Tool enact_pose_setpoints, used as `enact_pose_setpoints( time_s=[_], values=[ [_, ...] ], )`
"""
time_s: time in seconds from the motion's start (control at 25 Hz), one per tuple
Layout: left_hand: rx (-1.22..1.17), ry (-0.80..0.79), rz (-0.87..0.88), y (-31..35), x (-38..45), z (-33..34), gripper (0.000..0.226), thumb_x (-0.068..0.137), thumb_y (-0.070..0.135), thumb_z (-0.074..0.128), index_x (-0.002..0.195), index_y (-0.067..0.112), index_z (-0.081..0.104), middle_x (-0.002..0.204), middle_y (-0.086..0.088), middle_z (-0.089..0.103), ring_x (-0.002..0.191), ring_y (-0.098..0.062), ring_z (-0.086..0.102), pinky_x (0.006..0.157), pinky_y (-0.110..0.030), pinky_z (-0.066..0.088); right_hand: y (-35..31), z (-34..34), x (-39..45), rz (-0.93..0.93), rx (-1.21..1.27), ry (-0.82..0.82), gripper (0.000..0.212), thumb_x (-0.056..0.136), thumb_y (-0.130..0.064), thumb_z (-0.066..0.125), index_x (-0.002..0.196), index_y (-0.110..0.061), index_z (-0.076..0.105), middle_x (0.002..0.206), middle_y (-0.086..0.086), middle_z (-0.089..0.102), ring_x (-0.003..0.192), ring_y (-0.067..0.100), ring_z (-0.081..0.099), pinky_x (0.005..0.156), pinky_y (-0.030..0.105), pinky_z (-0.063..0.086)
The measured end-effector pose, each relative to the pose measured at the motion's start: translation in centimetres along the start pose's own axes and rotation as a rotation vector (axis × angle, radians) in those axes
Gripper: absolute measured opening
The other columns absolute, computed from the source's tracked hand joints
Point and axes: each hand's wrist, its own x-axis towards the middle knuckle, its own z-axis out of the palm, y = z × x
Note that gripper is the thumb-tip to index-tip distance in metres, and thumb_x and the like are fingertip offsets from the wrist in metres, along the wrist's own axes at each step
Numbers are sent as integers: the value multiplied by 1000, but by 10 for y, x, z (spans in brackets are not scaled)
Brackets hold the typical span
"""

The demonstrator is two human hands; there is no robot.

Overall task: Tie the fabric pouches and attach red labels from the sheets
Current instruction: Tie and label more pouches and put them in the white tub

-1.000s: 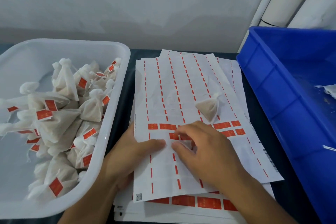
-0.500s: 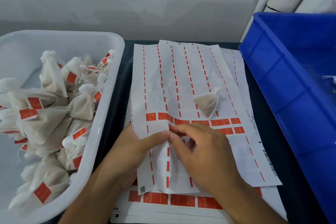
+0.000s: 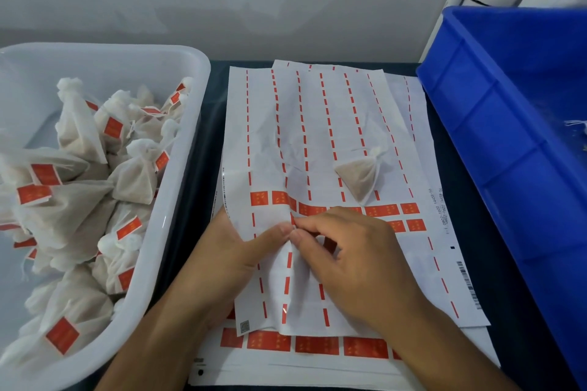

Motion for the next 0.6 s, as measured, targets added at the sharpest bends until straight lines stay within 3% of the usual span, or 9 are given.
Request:
enact_pose_setpoints(
  time_s=[0.24,0.48,0.6],
  values=[
    [30,-18,-19,-1,1,-1,23,80,45,75,100,55,69,101,9,79,87,-17,78,63,-30,63,1,-3,3,73,91,-51,42,87,-69,49,112,-45,73,105,-31,70,89,-13,62,76,-5,42],
    [57,-22,-15,0,-1,0,29,81,47,76,107,55,66,104,10,78,90,-19,78,67,-35,64,-4,-3,3,66,54,23,37,90,-63,48,103,-39,74,97,-28,70,79,-7,63,70,-6,42],
    [70,-9,-7,2,-2,0,26,82,46,76,103,57,67,103,11,78,88,-17,78,65,-33,64,-3,-3,4,75,94,45,34,90,-62,48,99,-39,72,92,-28,68,87,-5,64,73,-5,43]
  ],
)
